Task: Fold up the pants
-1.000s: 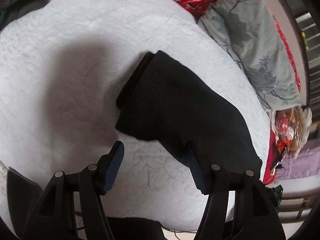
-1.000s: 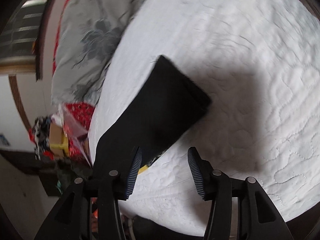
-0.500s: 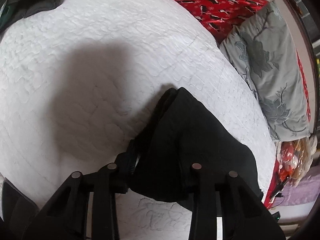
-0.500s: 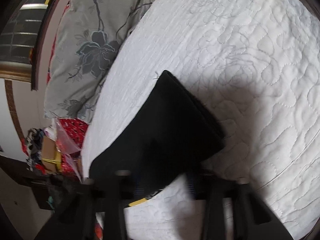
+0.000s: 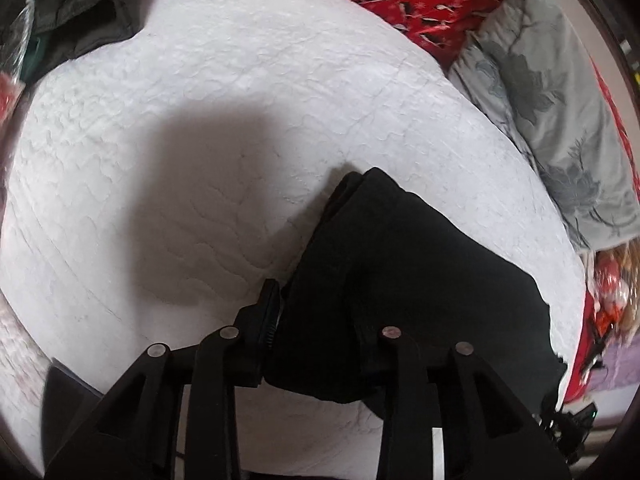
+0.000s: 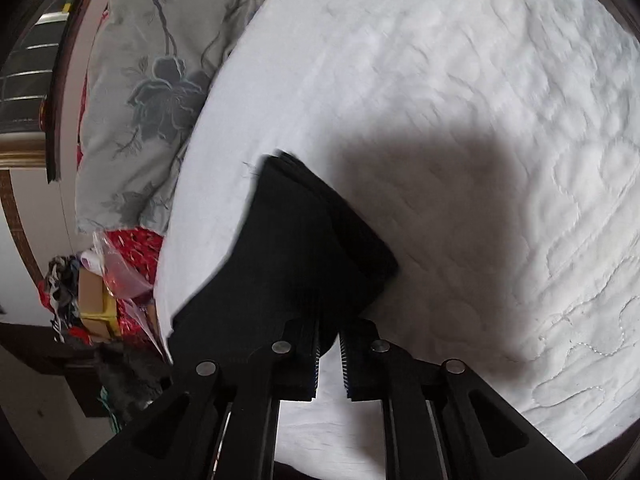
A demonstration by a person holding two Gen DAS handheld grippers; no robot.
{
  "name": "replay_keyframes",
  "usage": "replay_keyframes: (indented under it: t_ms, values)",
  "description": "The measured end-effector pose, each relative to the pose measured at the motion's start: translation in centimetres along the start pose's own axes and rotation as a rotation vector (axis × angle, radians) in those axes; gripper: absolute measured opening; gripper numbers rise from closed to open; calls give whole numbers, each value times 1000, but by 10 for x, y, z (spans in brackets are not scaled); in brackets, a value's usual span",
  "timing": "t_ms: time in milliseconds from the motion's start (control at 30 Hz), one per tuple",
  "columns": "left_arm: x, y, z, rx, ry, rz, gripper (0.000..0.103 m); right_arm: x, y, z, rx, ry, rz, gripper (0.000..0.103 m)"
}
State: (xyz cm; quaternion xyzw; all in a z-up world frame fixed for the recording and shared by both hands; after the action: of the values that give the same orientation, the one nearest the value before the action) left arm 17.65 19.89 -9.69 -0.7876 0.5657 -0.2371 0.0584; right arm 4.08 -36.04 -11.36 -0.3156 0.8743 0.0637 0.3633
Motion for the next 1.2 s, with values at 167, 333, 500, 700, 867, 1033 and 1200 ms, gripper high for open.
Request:
replay_keyframes:
  t_ms: [167, 333, 500, 700, 867, 1033, 1200]
  values:
    - [-6, 2, -30, -1, 94, 50, 44, -3, -11, -35, 27, 9, -54, 25]
    - [8, -6, -46, 50, 62, 146, 45, -9, -45, -82, 174, 8, -100, 51]
    - [11, -36, -60, 129, -18, 131, 45, -37, -53, -52, 124, 52, -234, 52]
    - [5, -49, -46, 36, 75, 116, 45, -56, -43, -11, 88, 107, -327, 52]
    - [29, -55, -8, -69, 53, 214, 48, -62, -42, 2, 85, 154, -374, 52]
    - [45, -51, 10, -147, 74, 277, 47, -64, -44, 5, 75, 164, -389, 51]
    - [48, -58, 11, -93, 15, 273, 16, -66, -47, 10, 87, 213, -450, 8]
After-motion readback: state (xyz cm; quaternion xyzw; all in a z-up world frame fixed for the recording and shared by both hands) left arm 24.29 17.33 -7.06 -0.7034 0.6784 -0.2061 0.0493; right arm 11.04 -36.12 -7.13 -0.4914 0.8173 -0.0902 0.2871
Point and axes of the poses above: each gripper's, at about its wrist camera, not at the fingertips, and z roughly the way its jaws point, x to its right, y to its underside, the point moved 7 cm from there along z, roughly the way its jaws point, and after that the axes turned 4 degrees about x, right-handed, at the moved point
